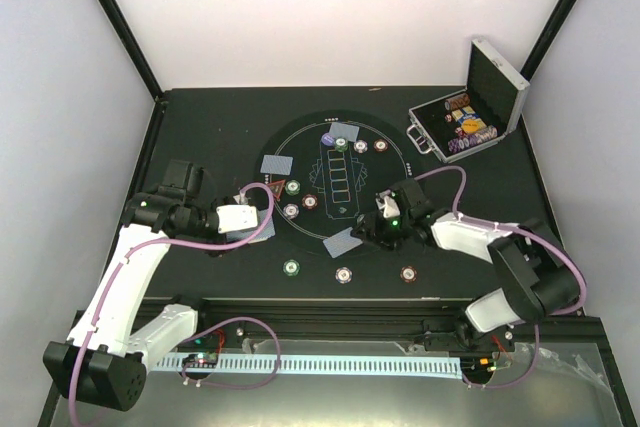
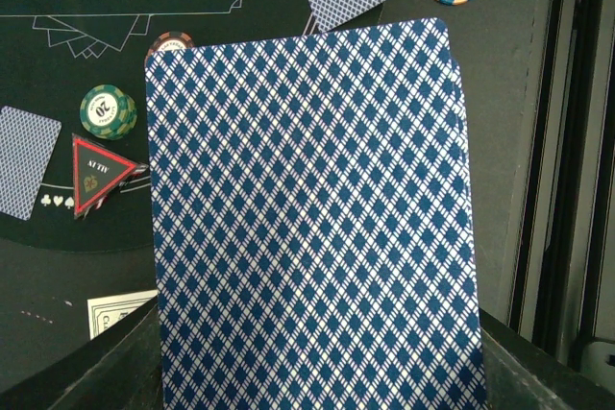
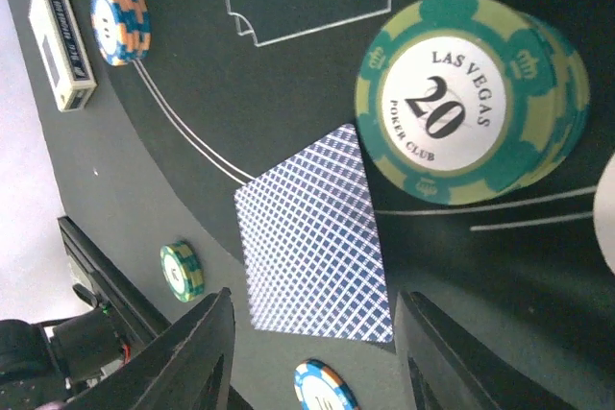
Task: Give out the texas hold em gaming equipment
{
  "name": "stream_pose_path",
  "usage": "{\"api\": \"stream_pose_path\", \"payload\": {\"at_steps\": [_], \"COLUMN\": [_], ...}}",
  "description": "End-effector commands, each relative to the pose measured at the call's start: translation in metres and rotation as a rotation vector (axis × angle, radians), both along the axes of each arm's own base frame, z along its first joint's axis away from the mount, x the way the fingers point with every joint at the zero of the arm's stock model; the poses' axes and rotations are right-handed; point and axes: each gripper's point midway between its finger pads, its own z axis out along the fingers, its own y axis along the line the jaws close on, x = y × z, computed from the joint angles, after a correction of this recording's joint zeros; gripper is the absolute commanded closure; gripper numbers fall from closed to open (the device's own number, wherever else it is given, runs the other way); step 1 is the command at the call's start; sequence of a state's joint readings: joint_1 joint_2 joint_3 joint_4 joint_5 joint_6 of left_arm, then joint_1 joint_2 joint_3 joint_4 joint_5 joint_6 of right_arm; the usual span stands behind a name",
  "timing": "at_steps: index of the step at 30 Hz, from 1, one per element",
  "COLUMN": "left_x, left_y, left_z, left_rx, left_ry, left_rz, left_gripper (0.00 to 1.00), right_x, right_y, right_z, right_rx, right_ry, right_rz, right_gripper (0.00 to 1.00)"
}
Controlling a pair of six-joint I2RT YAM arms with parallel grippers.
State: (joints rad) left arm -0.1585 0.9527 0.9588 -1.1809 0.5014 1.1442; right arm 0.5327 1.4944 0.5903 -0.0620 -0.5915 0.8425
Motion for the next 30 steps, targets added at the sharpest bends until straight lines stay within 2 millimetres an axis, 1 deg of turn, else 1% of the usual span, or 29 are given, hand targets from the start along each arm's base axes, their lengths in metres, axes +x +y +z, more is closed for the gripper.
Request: {"api": "stream_pose_path", "payload": {"at_steps": [1,5,9,11,14,16,20,22,28,30], "left_x": [-0.001,-0.002,-0.002,-0.002,-0.002,-0.002,-0.001,-0.001,-0.002,-0.002], "left_y": [-0.005,-0.005,-0.007,-0.008,-0.009,-0.009,-0.009,-0.010,-0.009,-0.009], "left_z": [0.012,0.011,0.013,0.014,0.016,0.016,0.017,0.018,0.017,0.019], "left_rx": [-0.032,-0.033,-0.045,-0.054,-0.060,-0.059,-0.061,-0.063,-0.059,-0.061], "left_ry": [-0.038,-0.036,-0.037,-0.036,-0.036,-0.036,-0.035,-0.034,-0.035,-0.037], "left_rz": [-0.024,-0.026,-0.031,-0.032,-0.031,-0.032,-0.030,-0.031,-0.032,-0.032], "left_gripper": [0.98,0.98,0.98,0.98,0.98,0.99,0.98,0.98,0.98,0.98], "right_x": [0.007,0.006,0.007,0.005,-0.002,-0.016,-0.032,-0.038,-0.050,-0.052], "right_y": [-0.006,-0.002,0.016,0.031,0.062,0.089,0.127,0.143,0.175,0.183], "right_z": [0.023,0.055,0.099,0.122,0.155,0.169,0.180,0.180,0.186,0.184], "right_rx": [-0.033,0.023,0.091,0.147,0.261,0.332,0.422,0.446,0.494,0.496], "right_ry": [-0.080,-0.130,-0.194,-0.218,-0.246,-0.238,-0.198,-0.187,-0.168,-0.157], "right_rz": [-0.004,-0.005,0.016,0.040,0.090,0.147,0.205,0.228,0.285,0.293], "right_gripper": [0.50,0.47,0.38,0.33,0.24,0.20,0.19,0.19,0.19,0.19]}}
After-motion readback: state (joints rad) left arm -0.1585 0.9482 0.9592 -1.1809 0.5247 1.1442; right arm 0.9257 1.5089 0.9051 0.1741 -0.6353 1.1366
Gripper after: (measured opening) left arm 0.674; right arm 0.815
